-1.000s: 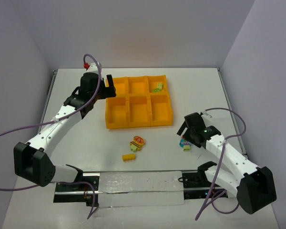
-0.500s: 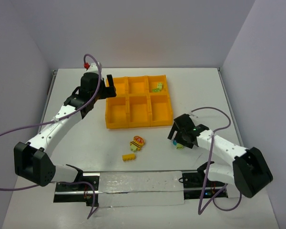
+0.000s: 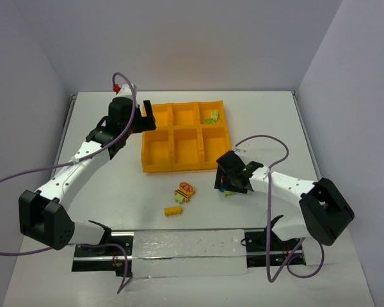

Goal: Sort the legos into containers by color

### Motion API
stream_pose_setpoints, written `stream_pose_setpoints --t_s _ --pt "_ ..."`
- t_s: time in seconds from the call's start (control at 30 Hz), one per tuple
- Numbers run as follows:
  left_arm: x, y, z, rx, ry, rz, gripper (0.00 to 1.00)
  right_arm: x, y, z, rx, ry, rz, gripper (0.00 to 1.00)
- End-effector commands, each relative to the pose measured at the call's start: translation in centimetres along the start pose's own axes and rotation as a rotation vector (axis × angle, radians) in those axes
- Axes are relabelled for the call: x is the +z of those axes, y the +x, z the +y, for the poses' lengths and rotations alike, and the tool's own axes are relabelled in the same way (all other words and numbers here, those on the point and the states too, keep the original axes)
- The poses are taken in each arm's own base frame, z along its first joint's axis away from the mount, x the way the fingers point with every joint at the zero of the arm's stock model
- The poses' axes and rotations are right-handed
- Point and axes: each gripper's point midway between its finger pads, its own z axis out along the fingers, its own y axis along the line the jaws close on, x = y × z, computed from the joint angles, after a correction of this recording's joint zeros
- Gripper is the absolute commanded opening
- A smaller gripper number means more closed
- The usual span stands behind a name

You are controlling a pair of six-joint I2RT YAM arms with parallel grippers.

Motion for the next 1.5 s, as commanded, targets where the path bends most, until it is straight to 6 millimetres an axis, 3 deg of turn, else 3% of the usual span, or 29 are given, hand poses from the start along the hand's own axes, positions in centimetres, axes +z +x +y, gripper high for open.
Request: stream_pose_setpoints --t_s 0.0,0.13,0.3,0.5,0.7,0.87,1.0,1.17,1.23,1.37,1.47 --pt "-0.1 -1.4 -1.0 -0.005 0.026 -0.031 0.99 -1.1 0.4 1.5 -0.124 -0.106 -0.013 0.85" --pt "-0.1 -1.6 -1.0 -0.004 0.024 -0.035 0.99 -1.5 1.1 1.5 -0.195 -0.131 0.012 0.88" --pt "-0.1 -1.7 -1.3 -0.007 0.033 -0.035 0.99 -1.8 1.2 2.1 -0.224 -0.153 0.024 0.79" --pt "-0.1 -2.0 -1.6 -0.005 0.042 -0.037 0.99 -0.4 1.8 1.2 -0.212 -0.087 0.046 0.71" --pt "-0.1 -2.0 -1.7 -0.002 0.040 -0.036 0.99 0.9 2.0 0.1 -0.172 -0.034 0.022 0.60" --pt "0.1 -1.7 -1.9 -0.005 0.044 -0.029 0.99 0.5 1.0 0.0 -0.148 -0.017 -0.027 0.52" --pt "0.2 -1.6 -2.4 -0.017 0.066 -0.020 0.99 -0.3 0.1 0.0 -0.145 -0.024 -0.070 0.36" --pt "-0.3 -2.0 -4.2 -0.052 0.145 -0.009 0.99 -2.7 -1.0 2.5 -0.207 -0.175 -0.111 0.24" --pt "-0.8 -2.6 -5.3 -0.080 0.198 -0.005 0.99 -4.9 -2.1 4.1 -0.232 -0.267 -0.156 0.21" --pt "-3.2 -3.6 -10.4 -0.158 0.465 0.049 0.97 -9.4 -4.8 7.5 -0.306 -0.427 -0.240 0.13" --pt "-5.2 -3.6 -13.3 -0.202 0.647 0.106 0.97 -11.2 -6.9 8.9 -0.328 -0.459 -0.306 0.13"
